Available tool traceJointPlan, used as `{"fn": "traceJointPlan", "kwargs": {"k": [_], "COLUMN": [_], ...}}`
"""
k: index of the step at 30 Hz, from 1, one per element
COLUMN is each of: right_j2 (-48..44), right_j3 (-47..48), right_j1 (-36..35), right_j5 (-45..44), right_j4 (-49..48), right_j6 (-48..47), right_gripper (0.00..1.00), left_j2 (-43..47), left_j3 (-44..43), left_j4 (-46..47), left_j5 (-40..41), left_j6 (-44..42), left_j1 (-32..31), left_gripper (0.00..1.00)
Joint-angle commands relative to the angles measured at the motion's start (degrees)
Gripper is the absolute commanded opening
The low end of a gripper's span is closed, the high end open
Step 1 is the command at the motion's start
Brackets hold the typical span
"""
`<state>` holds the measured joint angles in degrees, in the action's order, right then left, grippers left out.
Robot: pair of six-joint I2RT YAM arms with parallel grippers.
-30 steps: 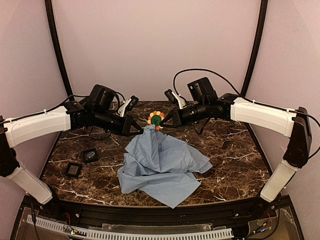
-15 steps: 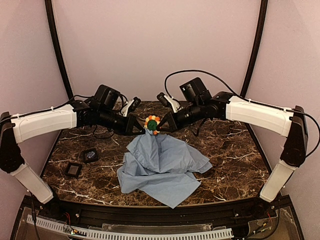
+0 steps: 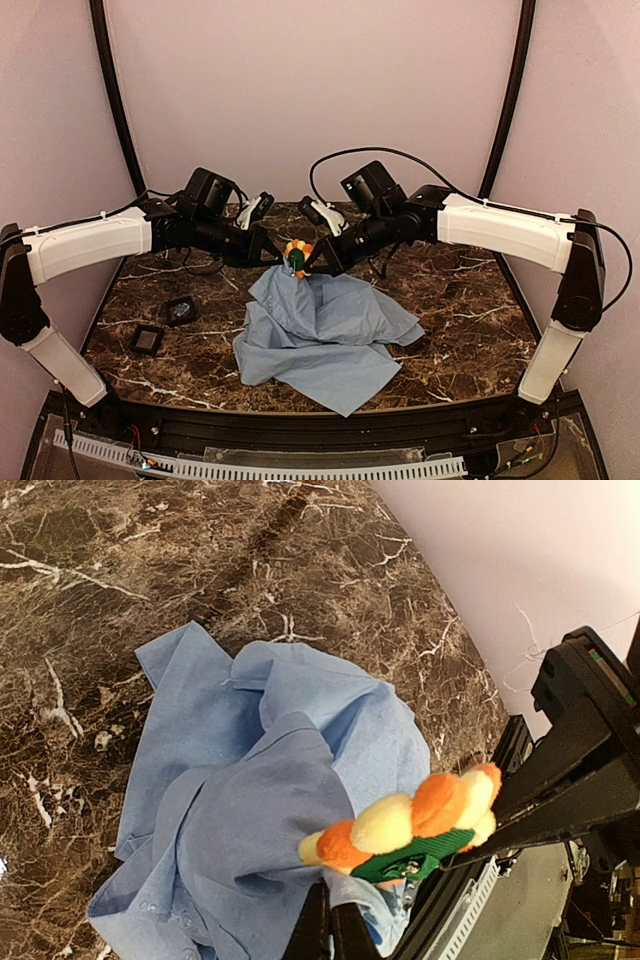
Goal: Remove the brooch from the garment
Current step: Remove the brooch from the crumpled clothing.
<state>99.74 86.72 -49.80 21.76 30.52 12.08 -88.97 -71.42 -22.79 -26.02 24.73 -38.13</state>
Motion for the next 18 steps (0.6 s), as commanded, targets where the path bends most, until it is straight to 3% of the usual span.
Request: {"fn": "traceJointPlan", "kwargs": {"k": [1, 18], "right_j2": [2.27, 4.49], "right_j3": [1.64, 2.15], "right_j1": [-2.41, -3.84], "right_j5": [0.4, -1.26], "right_j4": [4.08, 7.56], "right_j6": [-1.97, -4.69], "right_gripper": [0.0, 0.0], "left_j2": [1.96, 2.43], "left_j3": [0.4, 1.51], "left_j4": [2.48, 5.47], "left_j5": [0.94, 2.12], "left_j6": [0.75, 3.5], "left_j1": [0.74, 2.79], "left_gripper": [0.01, 0.01]}}
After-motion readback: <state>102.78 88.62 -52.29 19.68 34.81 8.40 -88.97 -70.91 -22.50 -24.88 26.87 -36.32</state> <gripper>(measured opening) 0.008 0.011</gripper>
